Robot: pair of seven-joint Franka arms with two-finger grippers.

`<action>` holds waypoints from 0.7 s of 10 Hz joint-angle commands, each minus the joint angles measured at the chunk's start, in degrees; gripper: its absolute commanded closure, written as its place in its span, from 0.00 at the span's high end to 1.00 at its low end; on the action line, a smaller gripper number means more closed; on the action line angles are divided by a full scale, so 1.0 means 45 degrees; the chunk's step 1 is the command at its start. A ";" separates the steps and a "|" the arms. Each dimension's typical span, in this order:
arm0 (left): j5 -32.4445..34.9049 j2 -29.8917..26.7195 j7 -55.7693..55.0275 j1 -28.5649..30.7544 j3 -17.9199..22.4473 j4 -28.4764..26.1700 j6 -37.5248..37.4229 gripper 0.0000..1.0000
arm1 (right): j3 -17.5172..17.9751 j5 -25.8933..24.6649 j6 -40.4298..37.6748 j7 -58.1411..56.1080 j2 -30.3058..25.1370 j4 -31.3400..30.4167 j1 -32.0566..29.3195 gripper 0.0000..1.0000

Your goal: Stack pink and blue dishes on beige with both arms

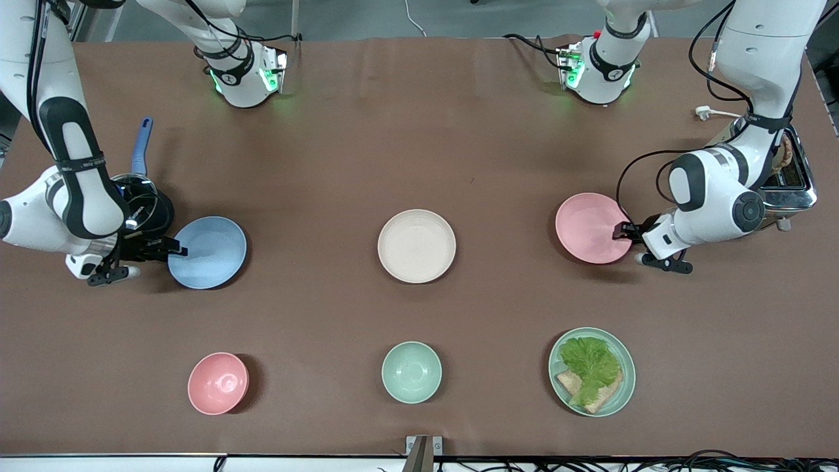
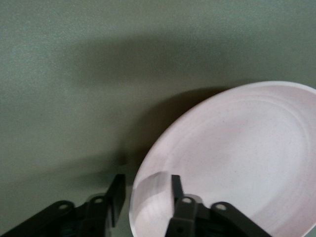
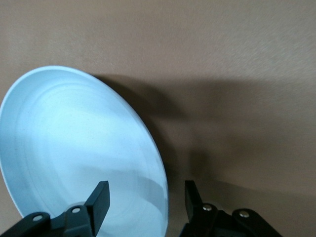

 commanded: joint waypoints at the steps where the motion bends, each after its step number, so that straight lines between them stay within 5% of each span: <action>1: -0.0250 0.0150 0.0383 0.0013 0.0001 -0.0065 0.0176 0.04 | 0.0012 0.0462 0.0103 -0.0069 -0.0088 -0.0188 0.0053 0.13; 2: -0.0250 0.0091 0.0402 0.0168 0.0001 -0.0065 0.0078 0.00 | 0.0012 0.0462 0.0025 0.0203 -0.0107 -0.0072 0.0111 0.01; 5: -0.0289 -0.1717 0.0111 0.0131 -0.0502 0.0226 -0.1358 0.00 | -0.0221 0.0229 -0.2425 0.1878 -0.0321 0.1348 0.0208 0.01; 7: -0.1397 -0.3049 -0.1212 0.0170 -0.2002 0.0907 -0.2788 0.00 | -0.0826 -0.0801 -0.5642 0.3751 -0.0342 0.3725 0.0638 0.01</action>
